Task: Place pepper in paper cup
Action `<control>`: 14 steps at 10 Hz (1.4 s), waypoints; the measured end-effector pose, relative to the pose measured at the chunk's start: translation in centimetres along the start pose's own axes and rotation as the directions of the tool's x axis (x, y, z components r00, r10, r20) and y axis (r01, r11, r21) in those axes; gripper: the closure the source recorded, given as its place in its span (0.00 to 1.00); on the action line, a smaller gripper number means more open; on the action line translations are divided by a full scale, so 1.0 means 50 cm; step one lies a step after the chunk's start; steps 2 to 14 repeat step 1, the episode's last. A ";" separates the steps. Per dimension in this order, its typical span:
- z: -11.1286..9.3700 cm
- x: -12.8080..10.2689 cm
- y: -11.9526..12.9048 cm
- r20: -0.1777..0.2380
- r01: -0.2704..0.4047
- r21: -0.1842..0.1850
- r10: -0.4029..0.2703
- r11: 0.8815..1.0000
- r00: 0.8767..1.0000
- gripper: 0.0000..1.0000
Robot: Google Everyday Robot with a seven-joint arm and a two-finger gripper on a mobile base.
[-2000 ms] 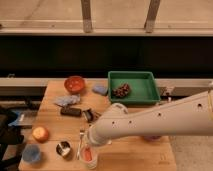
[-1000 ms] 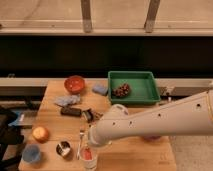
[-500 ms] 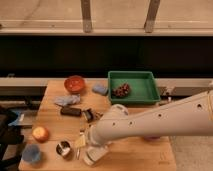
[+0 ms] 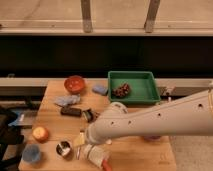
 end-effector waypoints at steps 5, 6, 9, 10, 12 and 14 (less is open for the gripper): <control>0.002 -0.002 0.004 -0.001 0.006 -0.001 -0.006 1.000 1.000 0.20; 0.002 -0.002 0.004 -0.001 0.006 -0.001 -0.006 1.000 1.000 0.20; 0.002 -0.002 0.004 -0.001 0.006 -0.001 -0.006 1.000 1.000 0.20; 0.002 -0.002 0.004 -0.001 0.006 -0.001 -0.006 1.000 1.000 0.20; 0.002 -0.002 0.004 -0.001 0.006 -0.001 -0.006 1.000 1.000 0.20; 0.002 -0.002 0.004 -0.001 0.006 -0.001 -0.006 1.000 1.000 0.20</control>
